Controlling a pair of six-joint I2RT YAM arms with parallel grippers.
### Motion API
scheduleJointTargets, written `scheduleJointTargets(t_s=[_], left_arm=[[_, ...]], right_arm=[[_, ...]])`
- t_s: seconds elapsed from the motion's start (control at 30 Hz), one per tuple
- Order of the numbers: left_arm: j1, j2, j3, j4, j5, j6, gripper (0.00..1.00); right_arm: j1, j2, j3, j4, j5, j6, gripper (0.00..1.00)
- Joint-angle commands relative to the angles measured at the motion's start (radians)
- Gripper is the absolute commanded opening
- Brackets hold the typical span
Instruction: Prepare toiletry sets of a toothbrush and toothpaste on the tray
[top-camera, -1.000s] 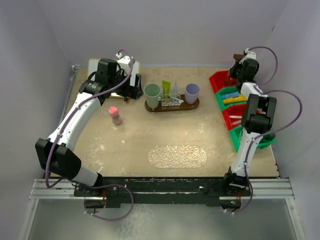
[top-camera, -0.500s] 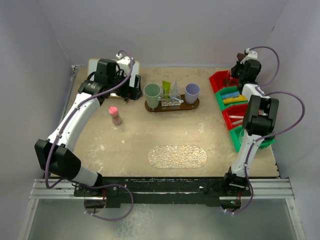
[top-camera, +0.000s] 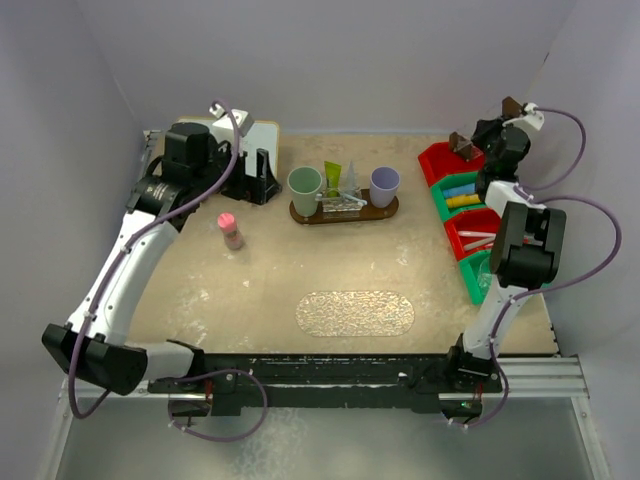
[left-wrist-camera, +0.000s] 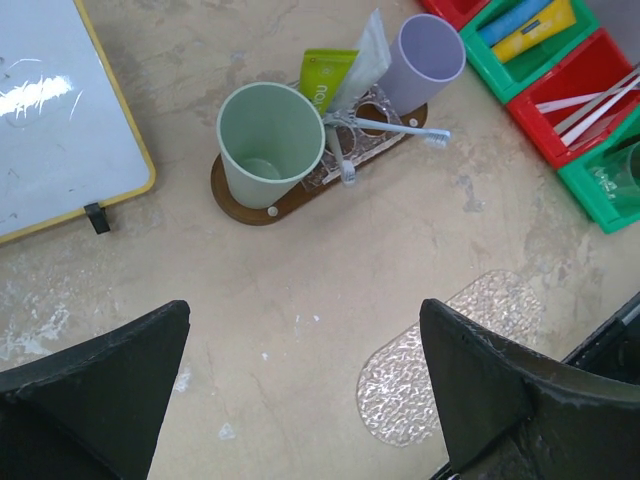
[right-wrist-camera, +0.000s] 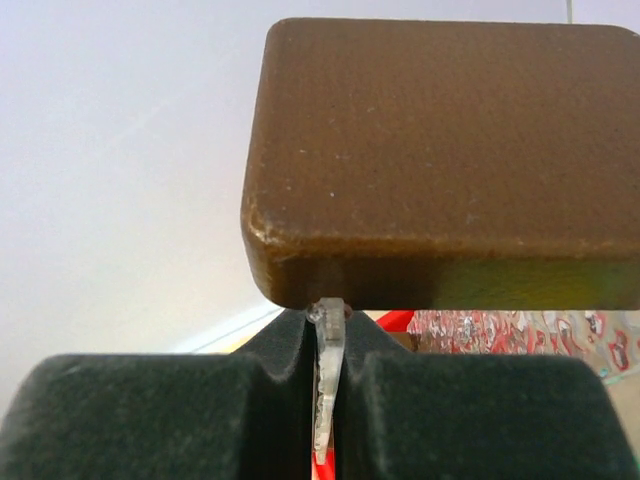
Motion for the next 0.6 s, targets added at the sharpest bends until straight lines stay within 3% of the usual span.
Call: scheduleJointTargets(t_s=[0.0,0.23,0.43,0.57], left_arm=[[0.007,-0.065,-0.006,0.0,0.039,-0.057,0.93],[0.006,-0.126,-0.039,0.003,0.079,-0.135,0.93],[0.0,-0.131,-0.062,0.041,0.131,-0.214,0.94],[-0.03,-0.121,-0.051,0.045,0.14,-0.228,0.93]], right_arm=[[0.032,-0.19,-0.13,0.281,0.03,0.238,0.0],[0.095,-0.512,-0.498,0.275,0.039,0.475,0.0],[0.15,-0.944,-0.816,0.009,0.01,0.576,0.0],[0.227,-1.144,-0.974,-0.134,0.006,0.687,0.0]])
